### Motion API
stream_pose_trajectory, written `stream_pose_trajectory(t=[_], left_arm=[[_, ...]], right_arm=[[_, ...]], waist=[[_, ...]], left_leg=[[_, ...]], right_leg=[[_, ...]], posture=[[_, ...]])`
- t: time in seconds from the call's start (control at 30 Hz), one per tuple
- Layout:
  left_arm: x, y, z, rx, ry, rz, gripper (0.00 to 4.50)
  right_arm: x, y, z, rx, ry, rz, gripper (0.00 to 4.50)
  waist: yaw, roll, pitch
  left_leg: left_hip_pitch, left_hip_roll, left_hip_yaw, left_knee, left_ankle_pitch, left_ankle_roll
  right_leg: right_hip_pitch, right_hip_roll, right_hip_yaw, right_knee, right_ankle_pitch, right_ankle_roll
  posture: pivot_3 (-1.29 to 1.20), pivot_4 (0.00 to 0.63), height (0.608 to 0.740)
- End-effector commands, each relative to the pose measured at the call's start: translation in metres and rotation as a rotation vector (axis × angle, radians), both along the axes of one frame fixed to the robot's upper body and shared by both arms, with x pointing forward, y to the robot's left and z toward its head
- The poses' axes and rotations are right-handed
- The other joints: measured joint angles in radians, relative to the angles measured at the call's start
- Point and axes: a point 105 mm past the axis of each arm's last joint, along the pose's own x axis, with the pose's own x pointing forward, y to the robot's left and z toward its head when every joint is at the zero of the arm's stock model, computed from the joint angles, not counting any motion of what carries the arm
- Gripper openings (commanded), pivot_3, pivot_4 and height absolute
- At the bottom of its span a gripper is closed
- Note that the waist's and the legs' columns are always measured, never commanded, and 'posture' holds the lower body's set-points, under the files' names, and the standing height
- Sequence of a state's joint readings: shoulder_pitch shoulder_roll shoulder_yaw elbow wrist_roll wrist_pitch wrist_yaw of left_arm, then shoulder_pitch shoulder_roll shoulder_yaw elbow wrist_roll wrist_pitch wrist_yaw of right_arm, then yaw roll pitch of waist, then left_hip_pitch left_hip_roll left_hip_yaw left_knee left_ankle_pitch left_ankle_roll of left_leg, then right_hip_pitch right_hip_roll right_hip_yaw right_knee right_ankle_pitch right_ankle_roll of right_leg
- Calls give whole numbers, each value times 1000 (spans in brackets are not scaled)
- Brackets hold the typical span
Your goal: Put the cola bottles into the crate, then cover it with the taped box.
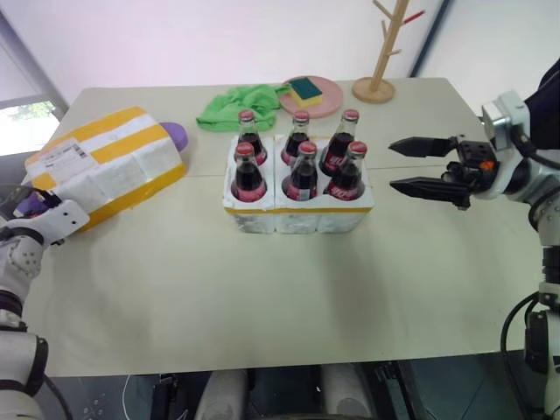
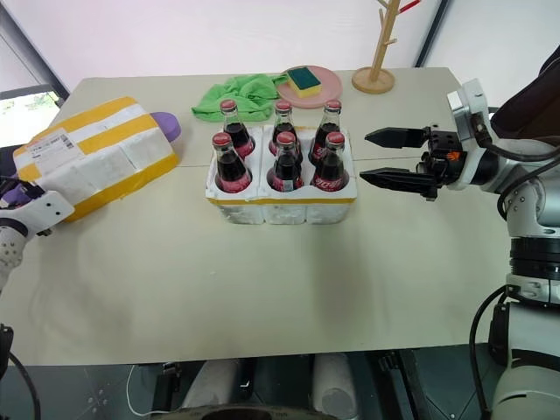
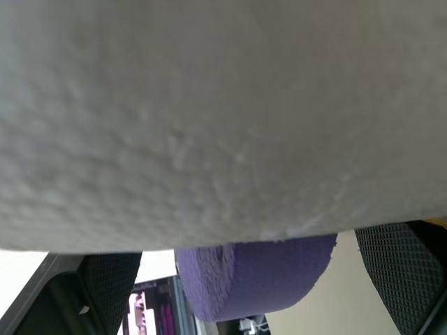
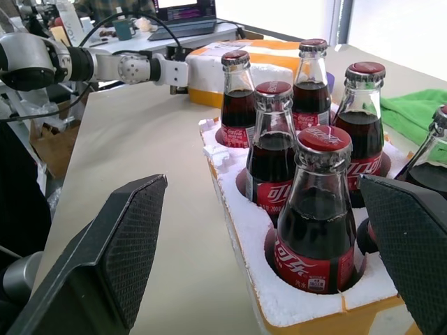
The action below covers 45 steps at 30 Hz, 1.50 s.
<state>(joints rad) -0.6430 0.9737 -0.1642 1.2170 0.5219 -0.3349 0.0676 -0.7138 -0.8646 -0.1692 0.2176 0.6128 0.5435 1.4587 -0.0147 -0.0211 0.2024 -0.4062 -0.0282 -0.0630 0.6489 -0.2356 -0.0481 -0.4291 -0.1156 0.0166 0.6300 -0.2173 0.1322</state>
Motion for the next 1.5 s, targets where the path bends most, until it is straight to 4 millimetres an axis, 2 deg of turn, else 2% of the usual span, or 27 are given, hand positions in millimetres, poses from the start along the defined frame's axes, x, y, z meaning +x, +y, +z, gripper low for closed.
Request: stream_pose_trajectory(t=[0.03, 0.1, 0.13, 0.17, 0.27, 0.3, 0.33, 0.5, 0.67, 0.83, 1.0, 1.33, 1.5], left_arm=[[1, 5, 9, -36, -43, 33, 3977], [1, 5, 8, -49, -40, 38, 3260], [1, 5, 8, -50, -43, 41, 2596], [2, 5, 8, -53, -47, 46, 2266], [2, 6, 9, -60, -55, 53, 894], [3, 6, 10, -60, -56, 54, 566], [3, 6, 13, -63, -63, 57, 438], [5, 6, 24, -48, -82, 34, 438], [11, -4, 59, 27, -121, -89, 438], [19, -32, 104, 87, -189, -269, 438], [24, -58, 143, 115, -248, -371, 438], [22, -109, 213, 187, -335, -500, 438], [26, -136, 238, 199, -372, -534, 438]], right_arm=[[-6, -2, 15, 1, -65, 0, 4500], [-7, -3, 17, 4, -68, -1, 4500], [-7, -3, 18, 4, -70, -2, 4500], [-7, -3, 18, 4, -71, -3, 4500], [-7, -4, 17, 3, -72, -7, 4500], [-7, -4, 17, 3, -73, -9, 4500], [-7, -4, 18, 3, -75, -11, 4500], [-7, -5, 16, 3, -77, -20, 4500], [-7, -8, 15, 0, -82, -41, 4500], [-7, -12, 14, -4, -86, -61, 4500], [-7, -17, 11, -10, -35, -77, 4500], [-6, -31, 5, -21, -79, -122, 4500], [-6, -32, 3, -11, -78, -123, 4500]], waist=[[-1, 0, 0], [0, 0, 0], [0, 0, 0], [0, 0, 0], [0, 0, 0], [0, 0, 0], [0, 0, 0], [0, 0, 0], [0, 0, 0], [2, 0, 0], [0, 0, 0], [-3, -1, 0], [2, -1, 0]], left_leg=[[0, 0, 0, 0, 0, 0], [0, 0, 0, 0, 0, 0], [0, 0, 0, 0, 0, 0], [0, 0, 0, 0, 0, 0], [0, 0, 0, 0, 0, 0], [0, 0, 0, 0, 0, 0], [0, 0, 0, 0, 0, 0], [0, 0, 0, 0, 0, 0], [0, 0, 0, 0, 0, 0], [0, 0, 0, 0, 0, 0], [-1, 0, 0, 0, 0, 0], [-1, 0, 0, 0, 0, 0], [-1, 0, 0, 1, 0, 0]], right_leg=[[0, 0, 0, 0, 0, 0], [0, 0, 0, 0, 0, 0], [0, 0, 0, 0, 0, 0], [0, 0, 0, 0, 0, 0], [0, 0, 0, 0, 0, 0], [0, 0, 0, 0, 0, 0], [0, 0, 0, 0, 0, 0], [0, 0, 0, 0, 0, 0], [0, 0, 0, 0, 0, 0], [0, 0, 0, 0, 0, 0], [0, 0, 0, 0, 0, 0], [0, 1, 0, 0, 0, 0], [0, 1, 0, 0, 0, 0]], posture=[[0, 150, 740], [0, 150, 740], [0, 150, 740], [0, 150, 740], [0, 150, 740], [0, 150, 740], [0, 150, 740], [0, 150, 740], [0, 150, 740], [0, 150, 740], [0, 150, 740], [0, 150, 740], [0, 150, 740]])
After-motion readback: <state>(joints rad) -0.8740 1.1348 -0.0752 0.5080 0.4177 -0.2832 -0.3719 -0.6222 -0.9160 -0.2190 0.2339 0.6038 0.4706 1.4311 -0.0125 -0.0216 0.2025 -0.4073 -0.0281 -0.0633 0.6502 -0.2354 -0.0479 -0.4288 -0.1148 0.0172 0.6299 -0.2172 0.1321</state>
